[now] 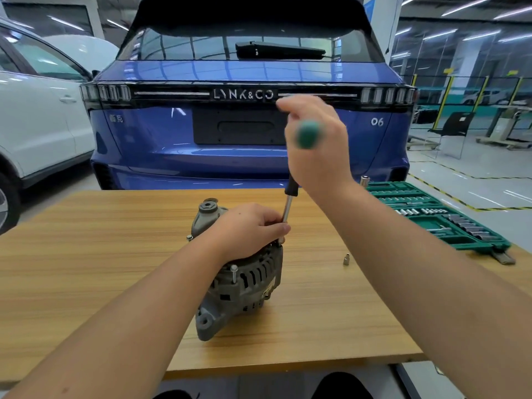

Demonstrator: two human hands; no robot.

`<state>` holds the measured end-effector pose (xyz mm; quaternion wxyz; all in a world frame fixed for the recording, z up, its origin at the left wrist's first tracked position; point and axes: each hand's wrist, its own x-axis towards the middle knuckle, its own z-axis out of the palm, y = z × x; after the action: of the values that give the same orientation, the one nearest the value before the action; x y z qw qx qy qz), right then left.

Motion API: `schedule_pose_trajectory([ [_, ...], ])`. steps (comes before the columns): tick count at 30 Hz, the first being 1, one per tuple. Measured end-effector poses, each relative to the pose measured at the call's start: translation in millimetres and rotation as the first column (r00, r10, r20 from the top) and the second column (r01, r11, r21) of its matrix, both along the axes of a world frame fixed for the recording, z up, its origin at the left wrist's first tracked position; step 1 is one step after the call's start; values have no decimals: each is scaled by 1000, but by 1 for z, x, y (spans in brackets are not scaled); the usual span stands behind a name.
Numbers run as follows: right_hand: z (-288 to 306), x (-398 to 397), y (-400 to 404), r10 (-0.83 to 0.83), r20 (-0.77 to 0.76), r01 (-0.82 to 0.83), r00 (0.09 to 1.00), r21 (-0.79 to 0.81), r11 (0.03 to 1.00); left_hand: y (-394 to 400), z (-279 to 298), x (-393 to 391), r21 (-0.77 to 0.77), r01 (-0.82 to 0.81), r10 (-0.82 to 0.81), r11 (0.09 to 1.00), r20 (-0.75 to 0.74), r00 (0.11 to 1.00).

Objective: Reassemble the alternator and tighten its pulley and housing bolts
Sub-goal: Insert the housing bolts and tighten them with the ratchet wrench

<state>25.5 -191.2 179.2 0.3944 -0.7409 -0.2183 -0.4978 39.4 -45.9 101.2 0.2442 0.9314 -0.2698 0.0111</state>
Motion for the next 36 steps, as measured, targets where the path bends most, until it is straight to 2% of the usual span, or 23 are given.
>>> schedule_pose_trajectory([
  [2,2,1,-4,-103,20,105,995,-224,969,0,0,0,-10,0,0,1000,-7,1000],
  [6,7,0,-6,-126,-50,97,991,-386,917,-1,1,-2,-4,-15,15,1000,-18,1000],
  [15,11,-9,-3,-29,-172,-63,985,-506,860,-2,3,-7,-36,-31,30,999,-44,999],
  [18,15,-10,-4,-39,-194,-77,980,-557,827,-3,3,-7,-36,-43,41,998,-47,998],
  [21,20,-12,-3,-62,-149,-37,987,-585,810,-3,2,-6,-41,-43,41,998,-46,998],
  [23,28,-12,-1,-127,-120,25,985,-622,783,-2,1,-6,-37,-32,30,999,-40,999],
  [24,35,-11,1,-211,-124,81,970,-650,756,-1,1,-5,-32,-25,24,999,-35,999],
  [26,51,-8,9,-425,-221,168,878,-689,705,0,1,-5,-25,-15,14,1000,-28,1000],
  [27,58,-8,12,-464,-330,145,822,-666,732,0,1,-4,-23,-12,12,1000,-25,1000],
  [28,64,-8,13,-418,-491,79,764,-572,817,0,1,-4,-20,-9,9,1000,-22,1000],
  [29,66,-9,13,-258,-674,-17,693,-372,928,0,0,-4,-21,-6,6,1000,-20,1000],
  [30,67,-11,12,-9,-804,-99,594,-85,991,0,0,-4,-27,-3,3,1000,-20,1000],
  [31,66,-14,10,258,-838,-149,480,211,966,0,0,-5,-39,0,-1,999,-25,1000],
  [33,56,-16,6,620,-714,-186,326,594,782,0,1,-6,-65,4,-7,998,-38,999],
  [34,48,-13,8,719,-626,-170,303,706,687,0,2,-6,-69,4,-7,998,-40,999],
  [35,41,-9,11,786,-527,-128,323,799,588,0,2,-6,-62,1,-3,998,-38,999],
  [36,34,-6,16,816,-427,-90,391,864,495,-1,3,-6,-49,-4,2,999,-33,999],
])
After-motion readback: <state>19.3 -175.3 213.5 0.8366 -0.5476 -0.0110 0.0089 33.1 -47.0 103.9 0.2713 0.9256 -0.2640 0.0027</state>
